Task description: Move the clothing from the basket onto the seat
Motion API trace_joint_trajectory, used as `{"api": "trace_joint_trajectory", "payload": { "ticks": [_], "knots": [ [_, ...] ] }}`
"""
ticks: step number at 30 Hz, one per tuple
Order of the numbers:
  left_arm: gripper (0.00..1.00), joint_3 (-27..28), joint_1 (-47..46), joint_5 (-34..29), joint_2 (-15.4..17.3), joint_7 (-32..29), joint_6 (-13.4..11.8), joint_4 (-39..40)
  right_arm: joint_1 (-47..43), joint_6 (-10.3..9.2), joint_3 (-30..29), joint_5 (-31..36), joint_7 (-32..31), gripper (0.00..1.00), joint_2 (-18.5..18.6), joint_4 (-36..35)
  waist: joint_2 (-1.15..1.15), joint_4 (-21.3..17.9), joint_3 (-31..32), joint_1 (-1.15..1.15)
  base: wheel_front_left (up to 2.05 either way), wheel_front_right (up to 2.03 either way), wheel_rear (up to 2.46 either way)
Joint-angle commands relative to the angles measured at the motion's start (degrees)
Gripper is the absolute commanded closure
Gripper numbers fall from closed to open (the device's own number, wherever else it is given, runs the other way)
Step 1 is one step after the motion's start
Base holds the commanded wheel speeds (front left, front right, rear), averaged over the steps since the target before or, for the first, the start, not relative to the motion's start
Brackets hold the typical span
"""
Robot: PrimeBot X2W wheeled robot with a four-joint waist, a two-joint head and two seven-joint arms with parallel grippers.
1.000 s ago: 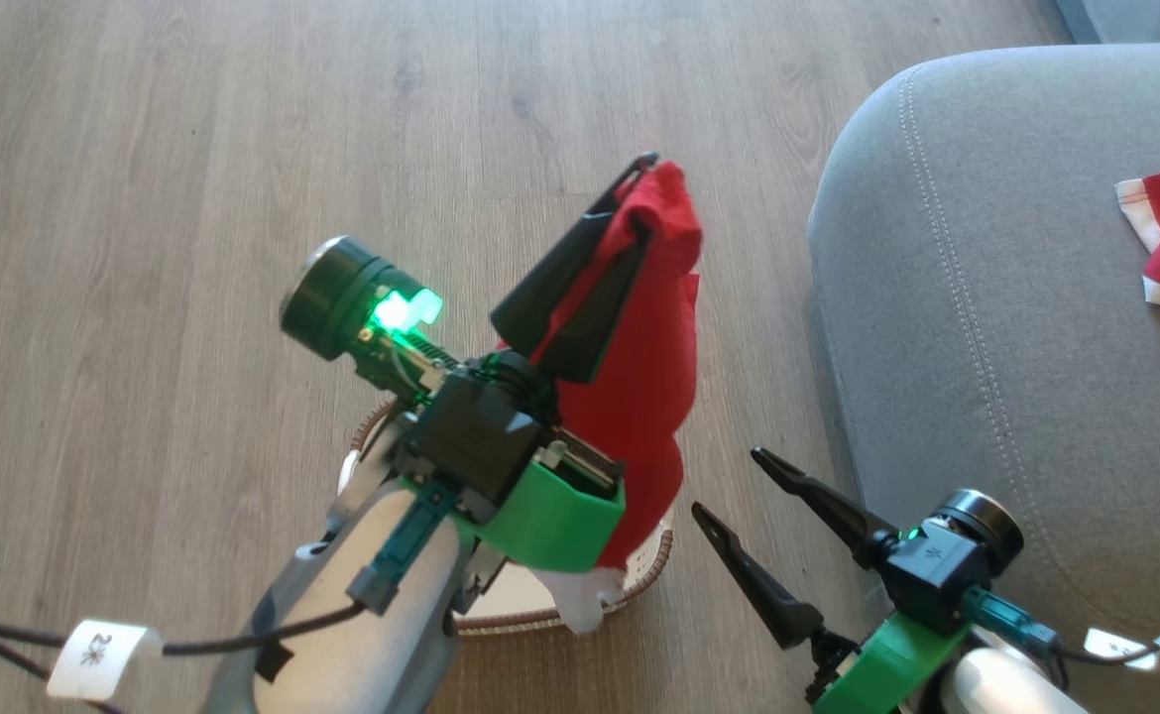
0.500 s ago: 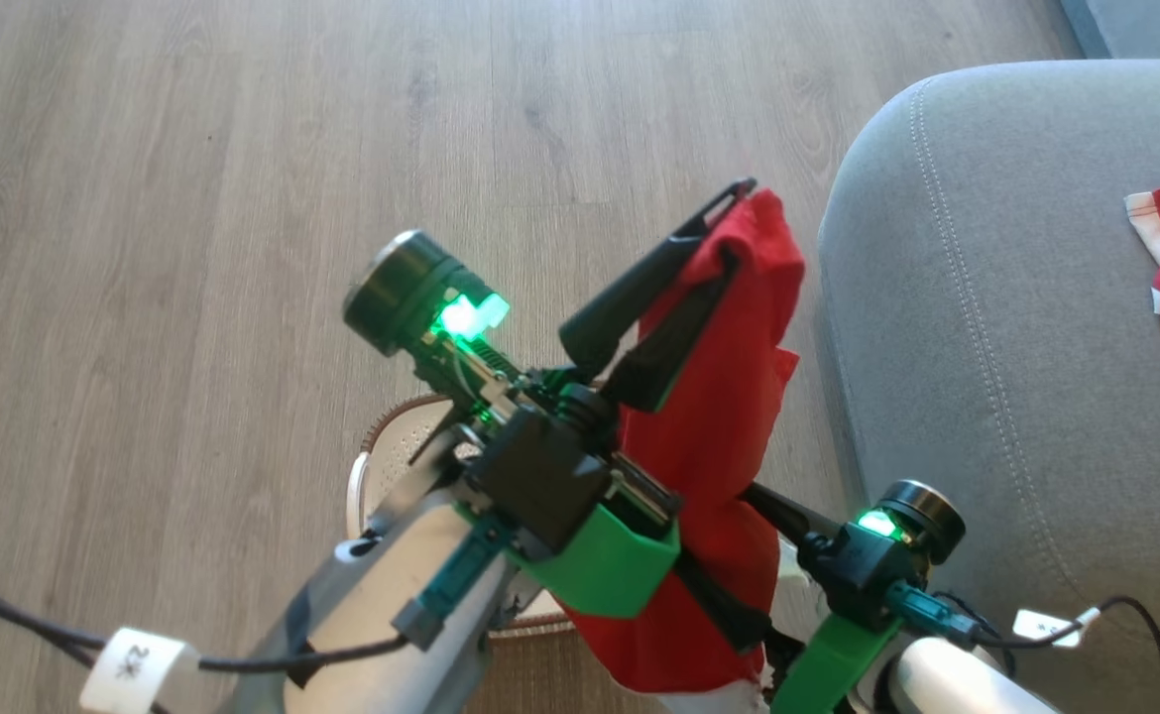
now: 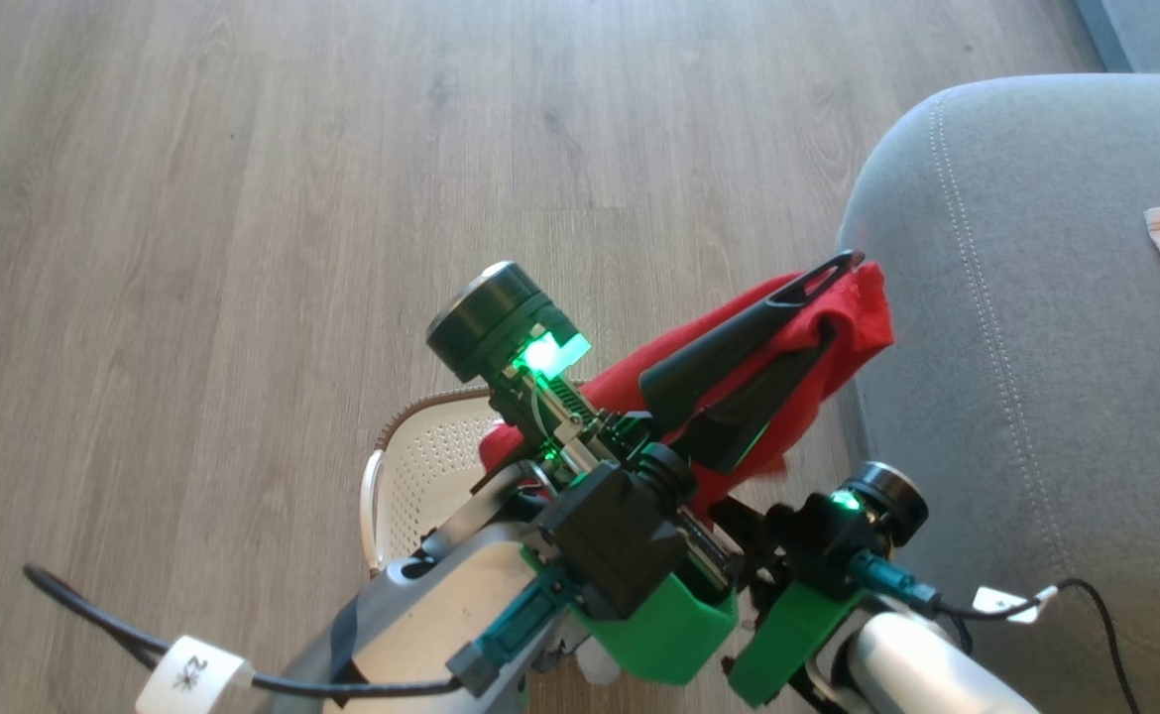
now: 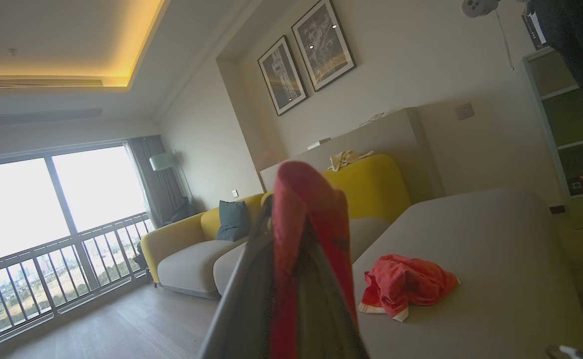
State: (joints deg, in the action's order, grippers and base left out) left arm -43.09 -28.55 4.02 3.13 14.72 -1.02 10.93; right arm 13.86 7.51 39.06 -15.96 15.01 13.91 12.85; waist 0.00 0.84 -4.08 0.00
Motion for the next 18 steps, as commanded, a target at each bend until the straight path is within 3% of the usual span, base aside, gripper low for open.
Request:
{"api": "trace_joint_trajectory", "payload": {
  "ticks": [1,10,18],
  "knots": [
    [1.0,1.62,-3.15,0.34,-0.24,0.28,-0.41,2.4,2.58,-0.02,-0.55,-0.34,-0.01,1.0,-0.93,-1.7,0.0,0.23,0.06,0.0,0.0,0.0,0.0],
    [1.0,3.6,-2.28,0.4,-0.24,0.28,-1.18,2.05,1.62,-0.02,-8.05,0.76,-0.01,1.0,-2.62,-1.16,0.0,1.37,0.0,0.0,0.0,0.0,0.0],
    [1.0,8.59,0.71,0.7,0.42,0.28,-1.31,0.76,-0.02,-0.02,-19.21,0.23,-0.01,1.0,-4.97,-3.04,0.0,0.95,0.5,0.0,0.0,0.0,0.0]
  ]
}}
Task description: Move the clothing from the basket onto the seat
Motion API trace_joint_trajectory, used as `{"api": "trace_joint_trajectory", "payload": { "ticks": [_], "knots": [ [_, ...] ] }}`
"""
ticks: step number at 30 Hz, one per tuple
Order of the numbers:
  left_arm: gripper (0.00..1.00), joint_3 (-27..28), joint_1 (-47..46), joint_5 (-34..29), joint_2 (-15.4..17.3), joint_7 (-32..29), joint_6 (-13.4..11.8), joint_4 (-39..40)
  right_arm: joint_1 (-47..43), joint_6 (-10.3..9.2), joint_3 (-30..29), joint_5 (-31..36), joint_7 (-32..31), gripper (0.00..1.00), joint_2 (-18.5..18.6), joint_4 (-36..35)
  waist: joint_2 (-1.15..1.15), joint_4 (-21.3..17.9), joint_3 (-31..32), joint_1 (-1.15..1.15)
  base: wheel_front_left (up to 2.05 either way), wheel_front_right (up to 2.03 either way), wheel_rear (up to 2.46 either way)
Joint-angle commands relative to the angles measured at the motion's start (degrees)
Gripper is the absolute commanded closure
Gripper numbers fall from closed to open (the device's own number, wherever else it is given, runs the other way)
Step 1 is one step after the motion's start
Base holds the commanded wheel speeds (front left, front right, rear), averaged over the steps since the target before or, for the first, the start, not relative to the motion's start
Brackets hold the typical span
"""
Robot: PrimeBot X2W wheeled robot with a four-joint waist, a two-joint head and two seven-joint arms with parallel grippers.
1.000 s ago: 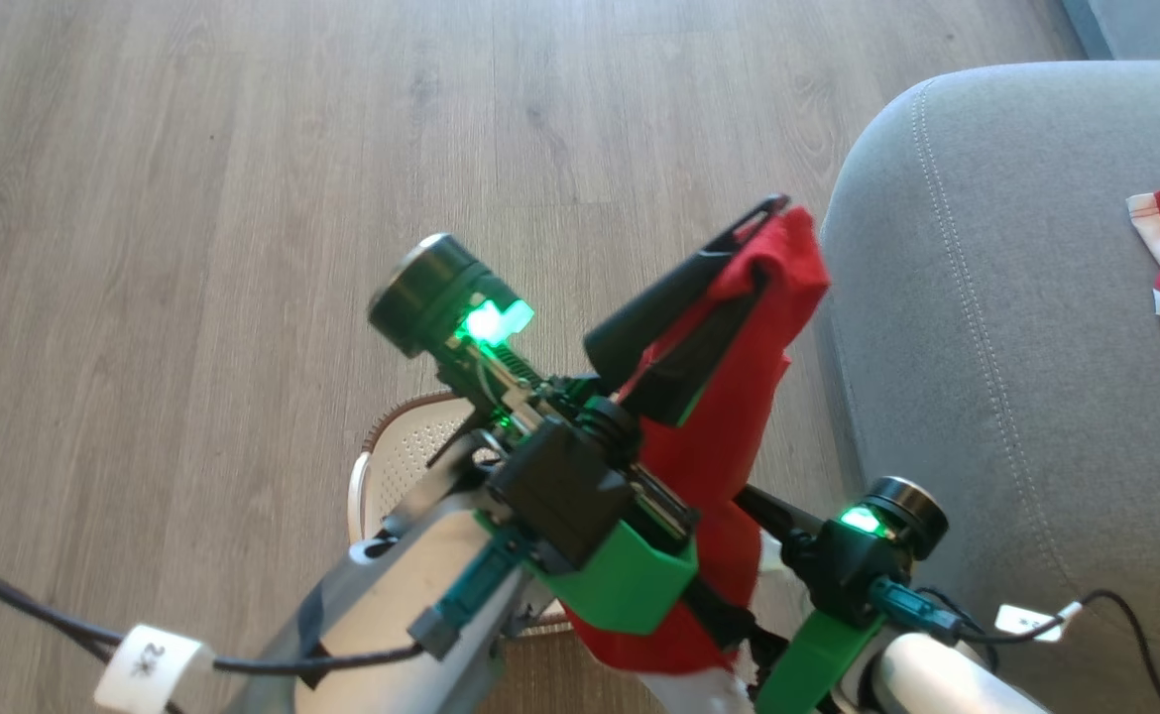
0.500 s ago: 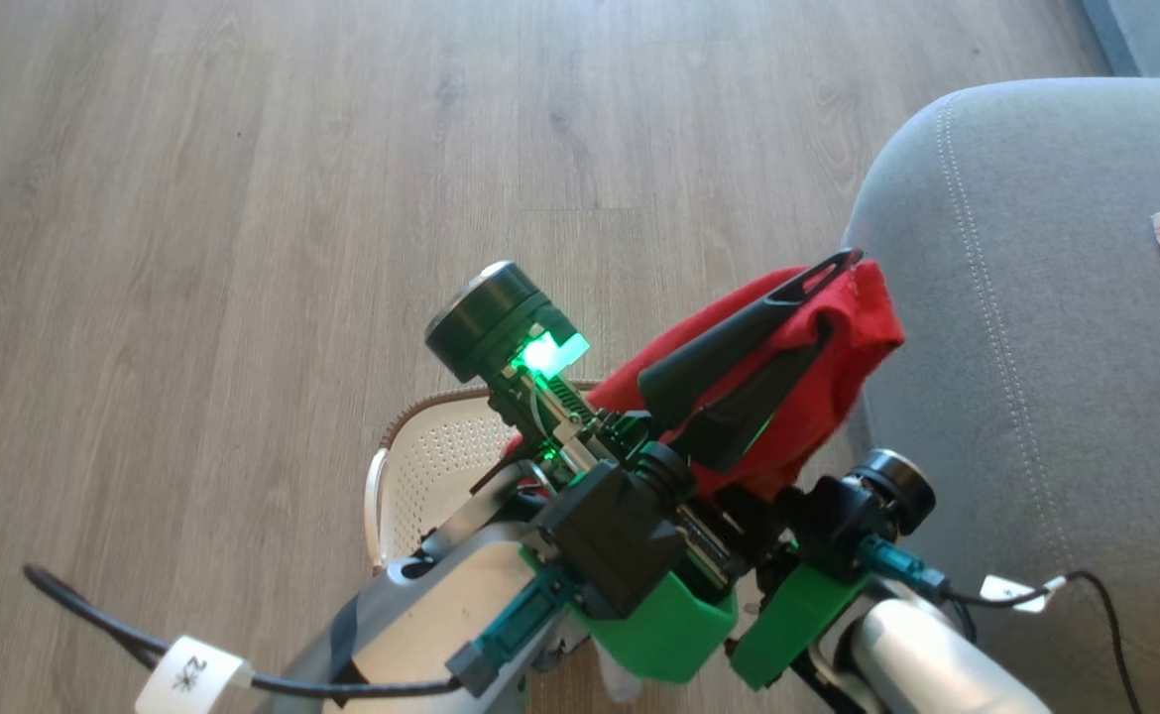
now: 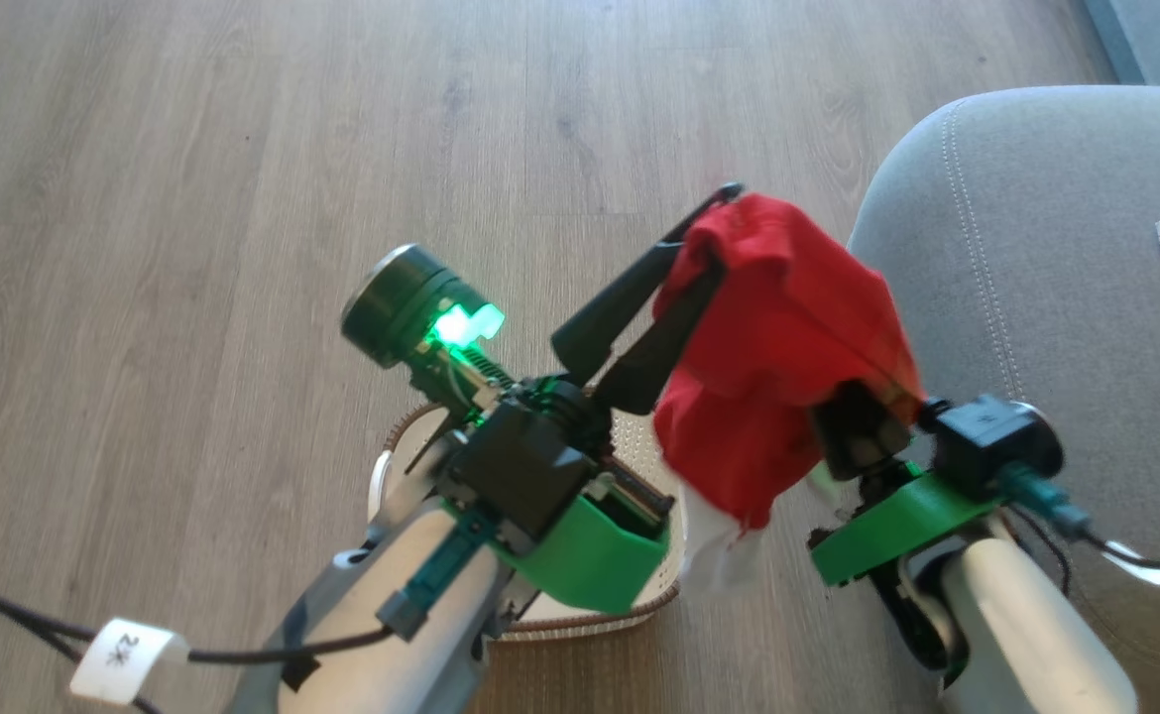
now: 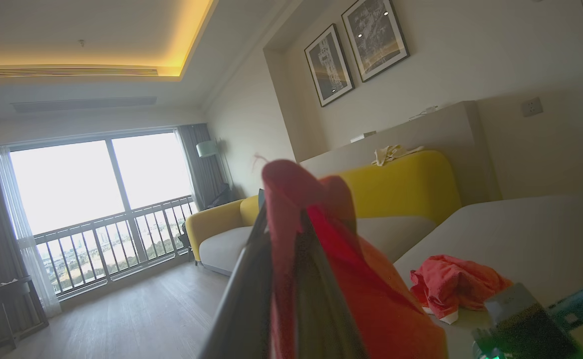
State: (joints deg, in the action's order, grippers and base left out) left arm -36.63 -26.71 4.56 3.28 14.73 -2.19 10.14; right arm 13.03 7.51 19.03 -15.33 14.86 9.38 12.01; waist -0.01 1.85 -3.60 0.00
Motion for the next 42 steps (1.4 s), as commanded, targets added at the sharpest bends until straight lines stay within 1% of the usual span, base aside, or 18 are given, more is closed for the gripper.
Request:
{"api": "trace_joint_trajectory", "payload": {
  "ticks": [1,4,7,19,22,31,37,38,40,41,42],
  "knots": [
    [1.0,2.81,-0.66,0.24,0.34,0.27,-0.12,1.37,0.62,-0.02,-0.47,-1.21,0.14,1.0,-0.94,-2.69,0.01,-0.14,0.06,0.0,0.0,0.0,0.0],
    [1.0,4.13,0.54,0.07,0.6,0.27,0.27,0.54,0.62,-0.02,-3.91,-3.12,0.14,1.0,-1.89,-4.81,0.01,-0.3,0.17,0.0,0.0,0.0,0.0],
    [1.0,4.92,1.83,0.08,0.56,0.27,0.84,-1.04,0.93,-0.02,-5.35,-3.61,0.14,1.0,-2.12,-7.31,0.01,-0.37,0.34,0.0,0.0,0.0,0.0],
    [1.0,6.64,5.84,-0.53,0.12,0.27,2.92,-10.82,2.1,-0.02,-4.44,-5.6,0.14,1.0,-0.94,-12.95,0.01,-0.2,0.39,0.0,0.0,0.0,0.0],
    [1.0,6.04,6.25,-0.61,-0.03,0.27,3.87,-12.98,2.58,-0.02,-4.34,-6.03,0.14,1.0,-0.57,-13.74,0.01,-0.17,-0.25,0.0,0.0,0.0,0.0],
    [1.0,4.49,6.69,-1.05,-0.27,0.27,5.12,-17.68,3.06,-0.02,-4.93,-6.49,0.14,1.0,-0.01,-14.76,0.01,-0.23,-1.54,0.0,0.0,0.0,0.0],
    [1.0,2.86,7.21,-0.98,-0.35,0.27,6.56,-19.78,3.14,-0.02,-5.13,-6.56,0.14,1.0,0.15,-14.64,0.01,-0.46,-1.9,0.0,0.0,0.0,0.0],
    [0.91,2.57,7.3,-1.05,-0.36,0.27,6.77,-20.08,3.16,-0.02,-5.21,-6.54,0.14,1.0,0.13,-14.64,0.01,-0.5,-1.92,0.0,0.0,0.0,0.0],
    [0.18,2.16,7.36,-1.35,-0.37,0.27,6.99,-20.38,3.2,-0.02,-5.37,-6.51,0.14,1.0,0.17,-14.61,0.01,-0.53,-1.98,0.0,0.0,0.0,0.0],
    [0.0,2.05,7.54,-1.21,-0.37,0.27,7.09,-20.56,3.21,-0.02,-5.41,-6.47,0.14,1.0,0.19,-14.57,0.01,-0.55,-2.0,0.0,0.0,0.0,0.0],
    [0.0,1.99,7.65,-1.08,-0.38,0.27,7.19,-20.85,3.22,-0.02,-5.44,-6.45,0.14,1.0,0.22,-14.52,0.01,-0.55,-2.0,0.0,0.0,0.0,0.0]
  ]
}}
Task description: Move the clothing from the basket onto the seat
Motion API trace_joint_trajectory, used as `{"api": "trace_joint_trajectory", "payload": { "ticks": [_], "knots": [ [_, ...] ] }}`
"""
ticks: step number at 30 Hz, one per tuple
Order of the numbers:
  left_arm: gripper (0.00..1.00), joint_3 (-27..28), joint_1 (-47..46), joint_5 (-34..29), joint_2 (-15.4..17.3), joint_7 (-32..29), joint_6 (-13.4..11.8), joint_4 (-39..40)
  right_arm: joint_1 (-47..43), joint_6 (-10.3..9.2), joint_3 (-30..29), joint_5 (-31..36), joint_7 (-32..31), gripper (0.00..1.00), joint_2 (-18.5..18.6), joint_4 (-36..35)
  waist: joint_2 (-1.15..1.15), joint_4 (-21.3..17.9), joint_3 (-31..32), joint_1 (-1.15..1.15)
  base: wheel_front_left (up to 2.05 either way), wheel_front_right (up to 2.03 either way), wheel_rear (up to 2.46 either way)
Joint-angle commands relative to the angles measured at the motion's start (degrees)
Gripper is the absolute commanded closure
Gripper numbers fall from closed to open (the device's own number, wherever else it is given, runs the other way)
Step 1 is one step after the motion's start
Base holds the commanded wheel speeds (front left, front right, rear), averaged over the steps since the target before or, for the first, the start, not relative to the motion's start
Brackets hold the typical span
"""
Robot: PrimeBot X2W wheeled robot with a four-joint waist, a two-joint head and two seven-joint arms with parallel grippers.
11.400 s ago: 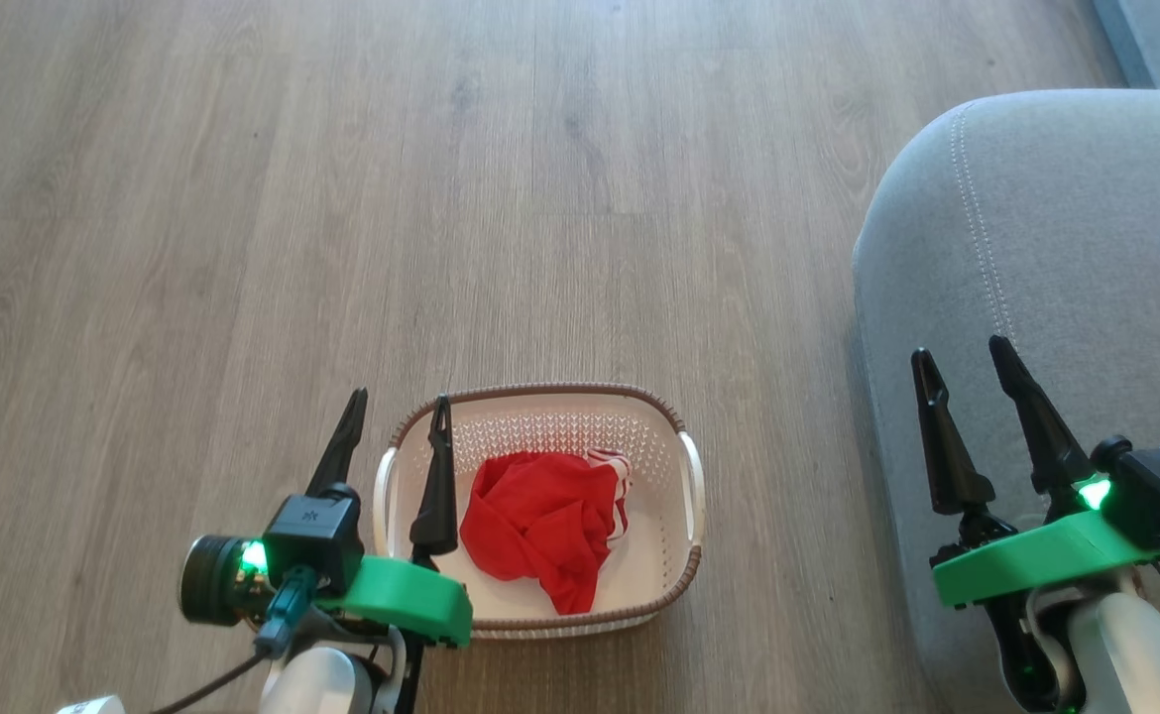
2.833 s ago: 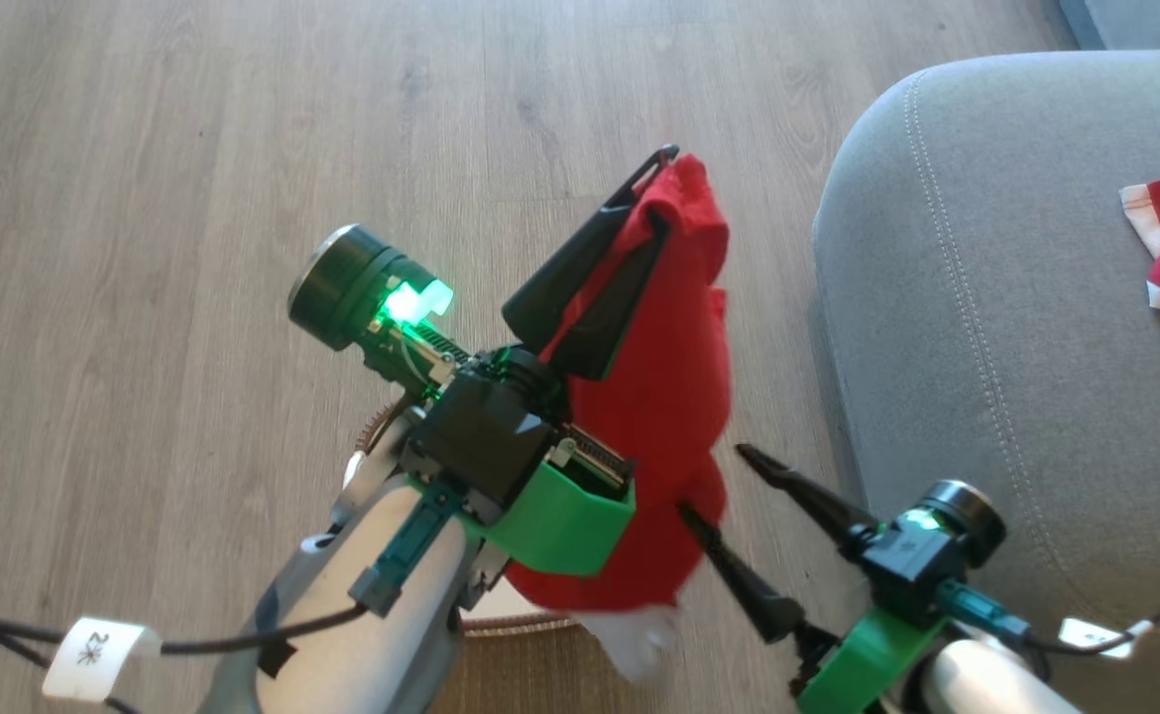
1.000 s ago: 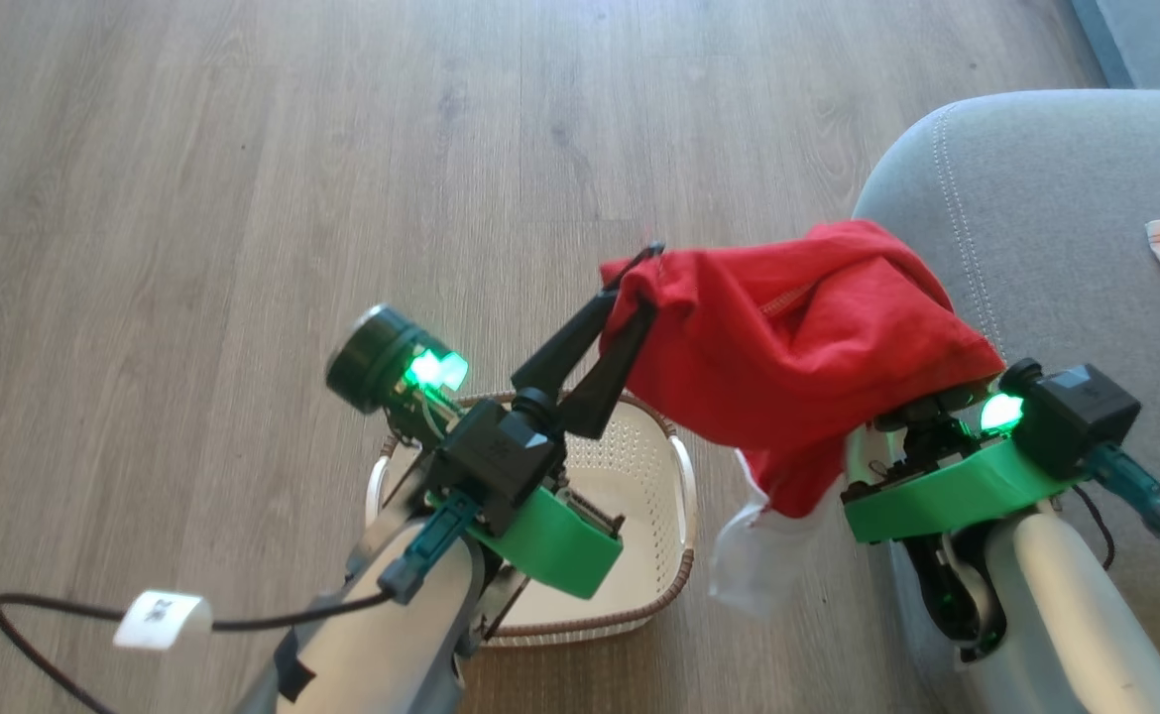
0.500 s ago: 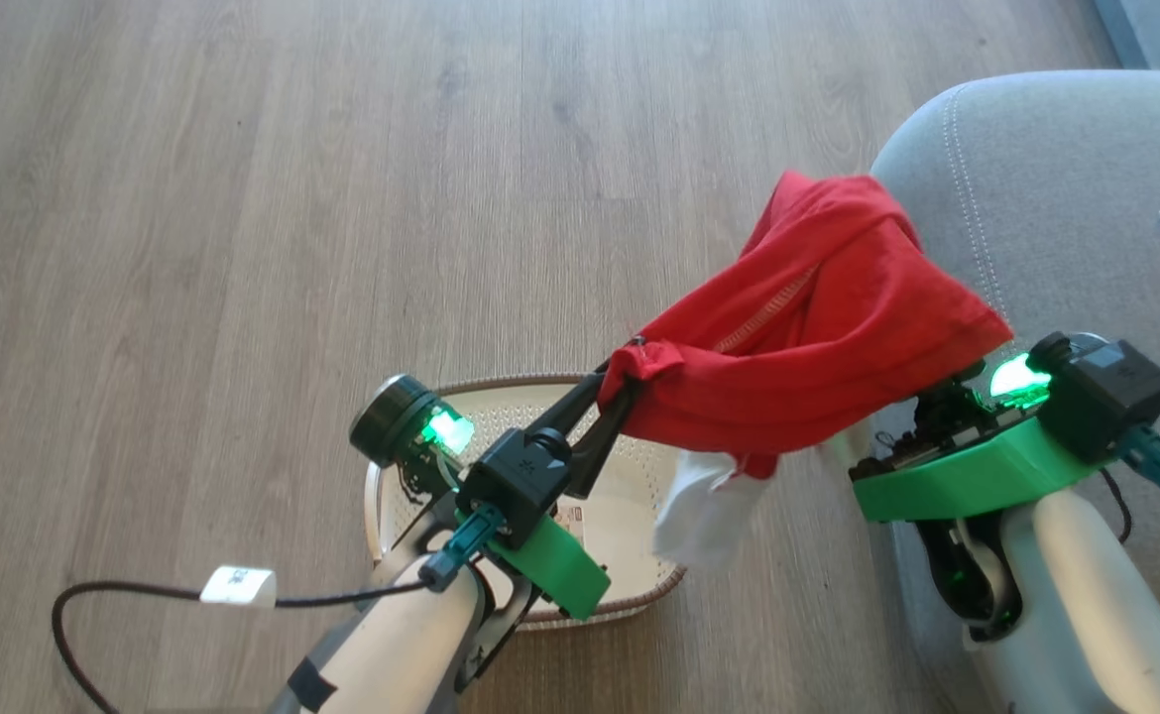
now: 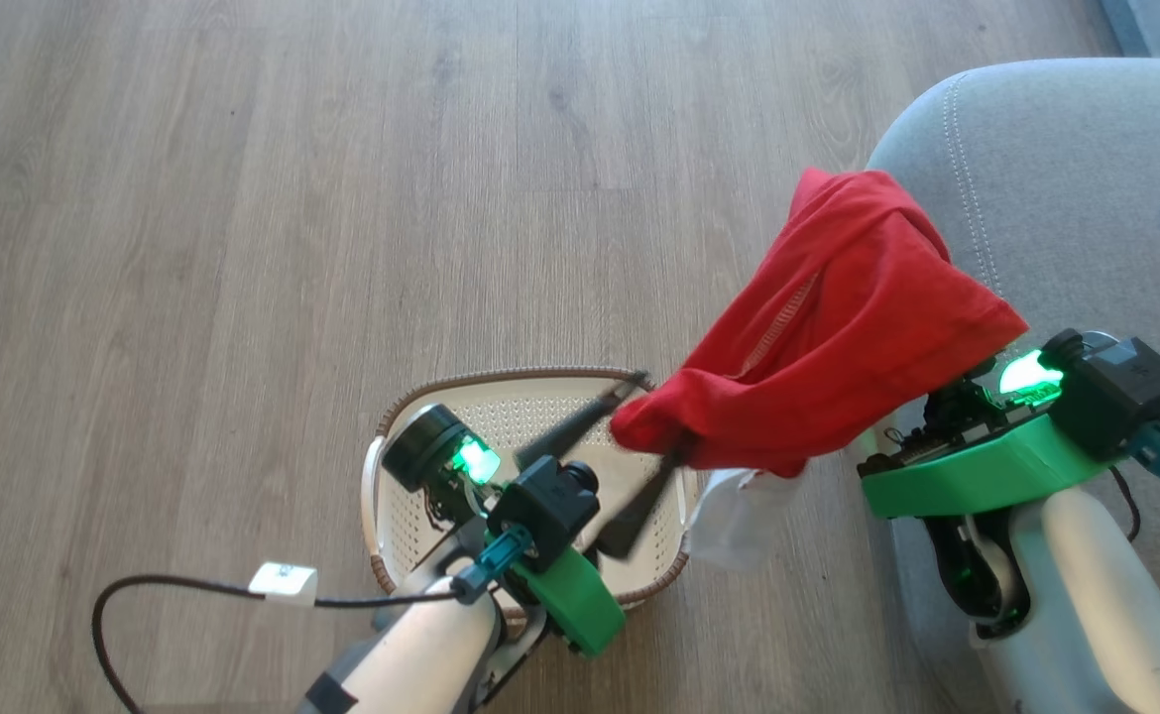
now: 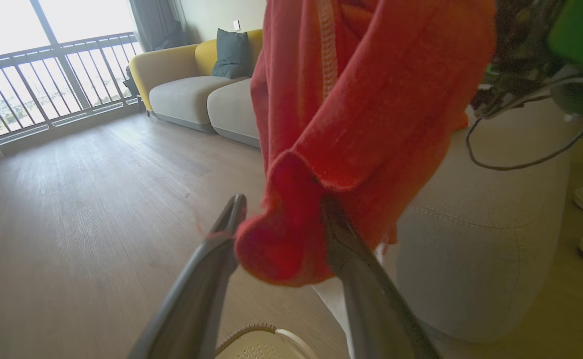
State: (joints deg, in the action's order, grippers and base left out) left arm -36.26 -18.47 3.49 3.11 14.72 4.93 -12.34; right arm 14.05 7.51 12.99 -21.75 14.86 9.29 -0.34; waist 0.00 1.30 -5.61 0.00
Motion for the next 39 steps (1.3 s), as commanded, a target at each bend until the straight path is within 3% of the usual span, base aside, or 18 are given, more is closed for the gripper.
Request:
{"api": "trace_joint_trajectory", "payload": {
  "ticks": [1,13,25,39],
  "knots": [
    [0.0,1.58,-0.51,0.16,-0.22,0.28,0.13,1.62,2.21,-0.02,0.63,-0.04,0.14,1.0,0.35,-2.16,0.0,-0.01,0.01,0.0,0.0,0.0,0.0],
    [0.0,-1.43,2.41,1.21,-0.23,0.28,2.1,-0.44,2.73,-0.02,-2.36,0.41,0.14,1.0,1.26,-2.41,0.0,-0.12,0.38,0.0,0.0,0.0,0.0],
    [0.0,-2.09,3.42,3.25,-0.23,0.28,2.51,-0.93,2.63,-0.02,-3.07,1.37,0.14,1.0,1.53,-2.48,0.0,-2.27,0.36,0.0,0.0,0.0,0.0],
    [0.0,-3.51,2.18,3.75,-0.23,0.28,2.55,-0.93,3.26,-0.02,-6.44,2.2,0.14,1.0,1.8,-2.83,0.0,-13.15,-1.2,0.0,0.0,0.0,0.0]
  ]
}}
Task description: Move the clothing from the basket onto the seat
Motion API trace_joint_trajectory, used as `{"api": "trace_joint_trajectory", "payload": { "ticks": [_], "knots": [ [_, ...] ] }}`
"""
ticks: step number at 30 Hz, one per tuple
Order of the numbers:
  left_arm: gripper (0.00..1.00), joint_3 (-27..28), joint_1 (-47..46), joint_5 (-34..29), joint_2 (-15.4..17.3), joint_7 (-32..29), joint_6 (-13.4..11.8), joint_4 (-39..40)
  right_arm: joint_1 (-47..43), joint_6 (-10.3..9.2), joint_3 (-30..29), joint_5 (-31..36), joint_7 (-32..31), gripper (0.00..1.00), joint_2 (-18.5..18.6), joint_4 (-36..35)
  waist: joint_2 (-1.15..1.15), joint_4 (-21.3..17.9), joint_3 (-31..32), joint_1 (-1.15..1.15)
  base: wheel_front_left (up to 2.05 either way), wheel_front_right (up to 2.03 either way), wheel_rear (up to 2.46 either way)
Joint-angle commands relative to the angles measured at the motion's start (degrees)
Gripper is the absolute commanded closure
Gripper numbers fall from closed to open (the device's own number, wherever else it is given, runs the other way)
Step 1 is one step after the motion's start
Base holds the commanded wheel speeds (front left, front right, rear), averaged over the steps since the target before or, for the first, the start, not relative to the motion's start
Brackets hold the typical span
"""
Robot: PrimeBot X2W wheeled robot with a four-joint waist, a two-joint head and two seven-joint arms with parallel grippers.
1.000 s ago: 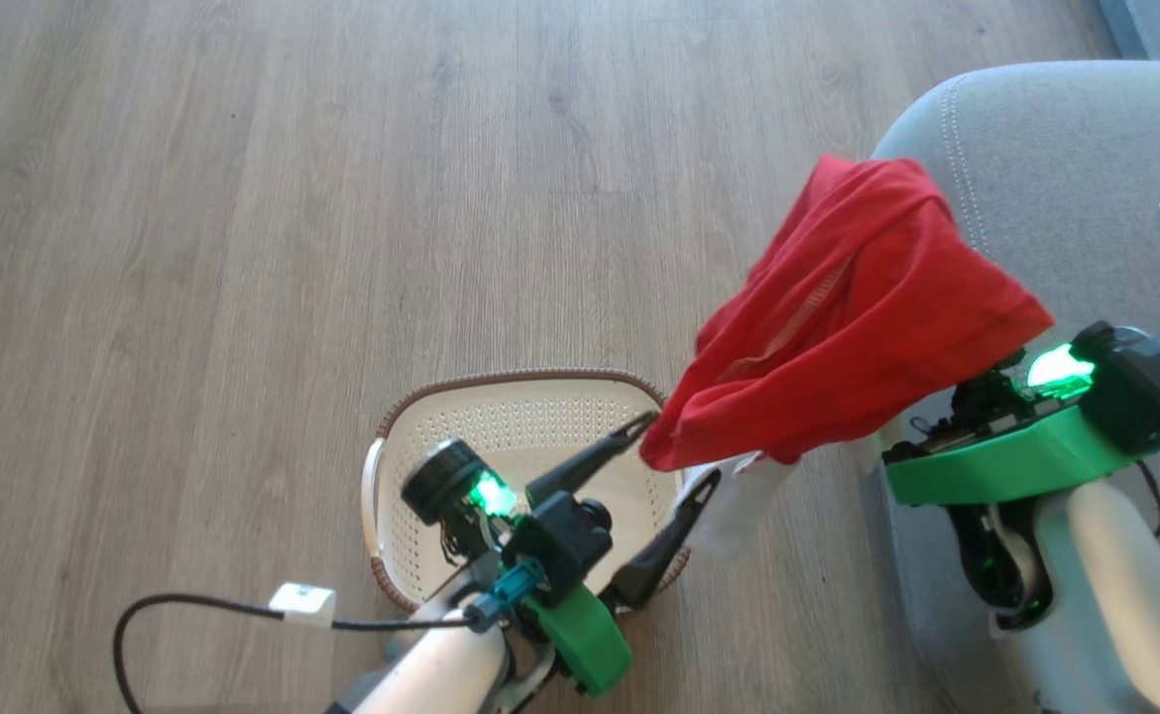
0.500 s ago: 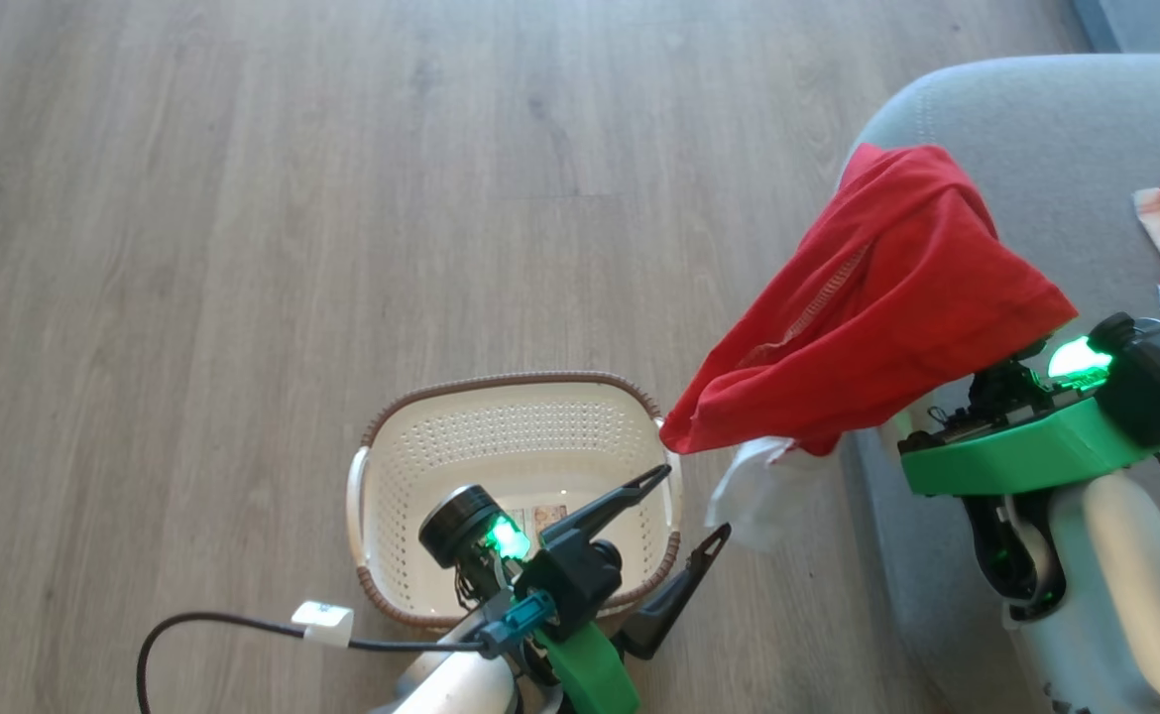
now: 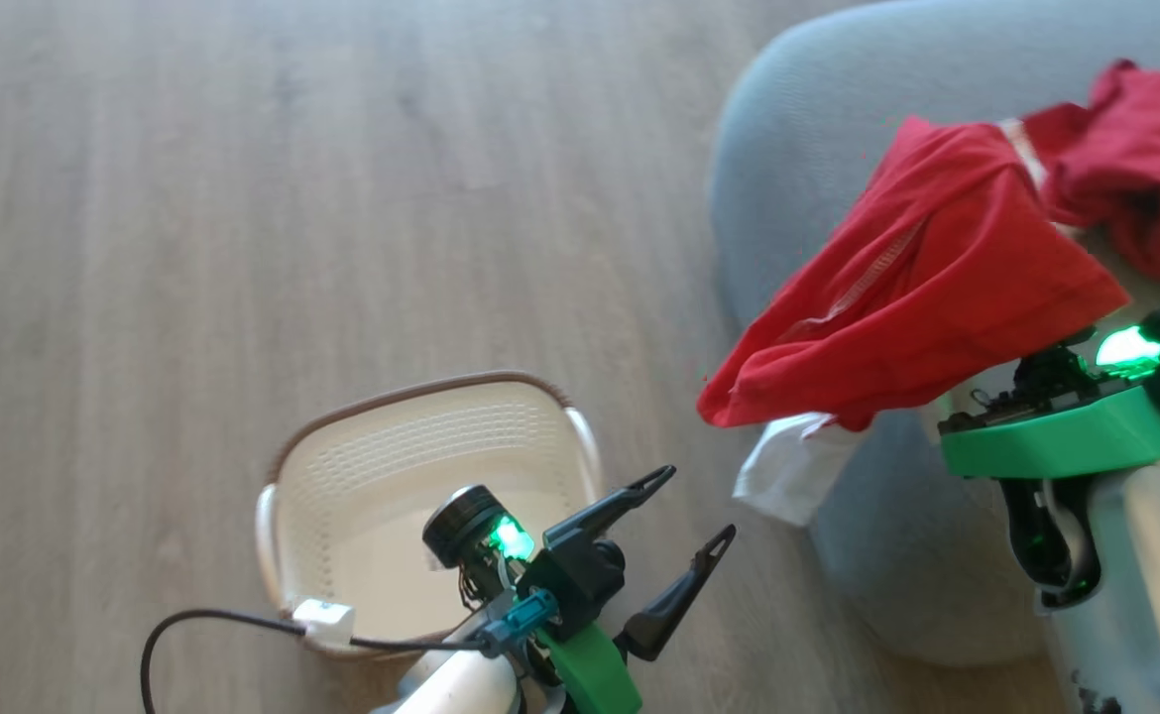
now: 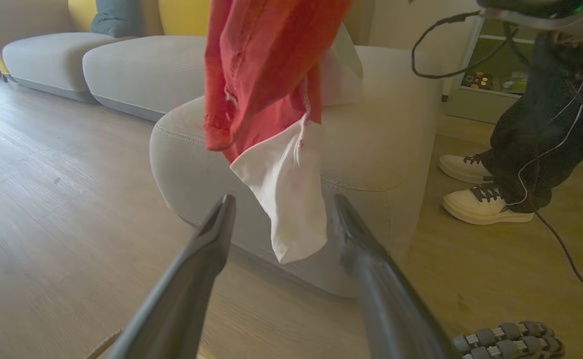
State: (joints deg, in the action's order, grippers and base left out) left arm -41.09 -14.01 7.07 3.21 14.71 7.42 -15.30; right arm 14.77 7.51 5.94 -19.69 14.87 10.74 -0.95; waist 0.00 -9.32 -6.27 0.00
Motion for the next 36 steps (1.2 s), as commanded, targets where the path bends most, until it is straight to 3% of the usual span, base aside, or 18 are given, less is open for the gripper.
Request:
{"api": "trace_joint_trajectory", "payload": {
  "ticks": [1,19,36],
  "knots": [
    [0.0,1.23,-2.38,0.08,-0.33,0.29,0.06,2.03,2.56,-0.02,0.3,0.13,0.13,1.0,0.31,-2.19,0.0,-3.59,-0.69,0.0,0.0,0.0,0.0],
    [0.0,-0.09,-4.65,0.48,-0.33,0.29,0.06,3.02,1.46,-0.02,-4.93,0.91,0.13,1.0,-0.85,-2.19,0.0,-20.08,-3.3,0.0,0.0,0.0,0.0],
    [0.0,-2.39,-6.27,1.7,-0.33,0.29,0.06,2.71,0.01,-0.02,-9.57,1.31,0.13,1.0,-1.94,-2.34,0.0,-20.32,-3.85,0.0,0.0,0.0,0.0]
  ]
}}
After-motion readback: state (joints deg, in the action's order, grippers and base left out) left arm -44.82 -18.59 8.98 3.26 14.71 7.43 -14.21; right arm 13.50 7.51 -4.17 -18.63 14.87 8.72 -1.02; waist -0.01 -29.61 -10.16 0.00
